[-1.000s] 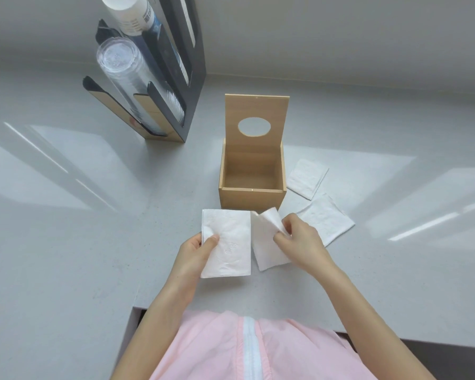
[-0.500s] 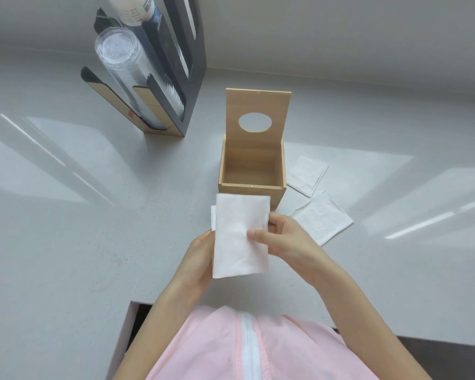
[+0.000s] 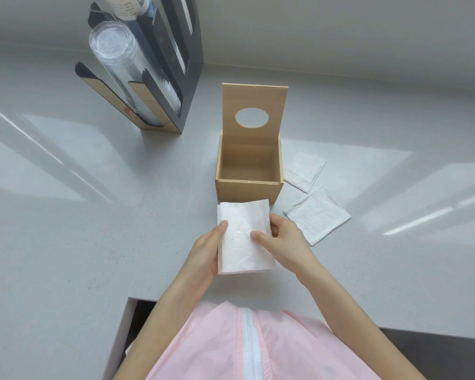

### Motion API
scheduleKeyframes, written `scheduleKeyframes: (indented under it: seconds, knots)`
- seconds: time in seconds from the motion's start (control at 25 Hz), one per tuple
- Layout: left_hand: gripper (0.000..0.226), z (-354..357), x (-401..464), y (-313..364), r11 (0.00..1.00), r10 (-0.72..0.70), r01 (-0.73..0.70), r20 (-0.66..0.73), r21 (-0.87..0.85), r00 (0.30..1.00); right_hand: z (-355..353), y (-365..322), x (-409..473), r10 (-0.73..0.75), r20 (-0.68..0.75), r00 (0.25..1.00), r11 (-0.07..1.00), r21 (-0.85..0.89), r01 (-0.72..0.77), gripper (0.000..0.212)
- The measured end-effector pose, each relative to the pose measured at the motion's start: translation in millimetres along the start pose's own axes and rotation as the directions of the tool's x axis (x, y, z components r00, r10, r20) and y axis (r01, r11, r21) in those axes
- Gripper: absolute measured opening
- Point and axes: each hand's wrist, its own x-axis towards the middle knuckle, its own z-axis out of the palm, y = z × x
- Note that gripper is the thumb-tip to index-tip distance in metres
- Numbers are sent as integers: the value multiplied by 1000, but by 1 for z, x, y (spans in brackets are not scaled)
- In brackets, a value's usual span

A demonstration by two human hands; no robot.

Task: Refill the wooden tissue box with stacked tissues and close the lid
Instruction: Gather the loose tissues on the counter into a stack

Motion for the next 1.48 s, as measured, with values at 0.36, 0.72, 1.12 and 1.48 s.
scheduleKeyframes:
  seconds: [0.36, 0.72, 1.12, 1.48]
  knots:
    - [15, 0, 1, -6, 992, 35, -18, -131, 123, 991, -12, 6, 8, -12, 3, 1000, 998, -67, 12, 8]
    - [15, 5, 4, 0, 995, 2, 10, -121, 97, 993, -84, 31, 48, 16, -319, 948, 786, -582, -209, 55]
    - [15, 10, 8, 1, 994, -15, 27, -113, 107, 993, -96, 28, 64, 214, -300, 930, 803, -488, -343, 48]
    - [15, 8, 6, -2, 994, -15, 27, -106, 110, 994, -81, 30, 51, 113, -349, 930, 824, -491, -284, 13]
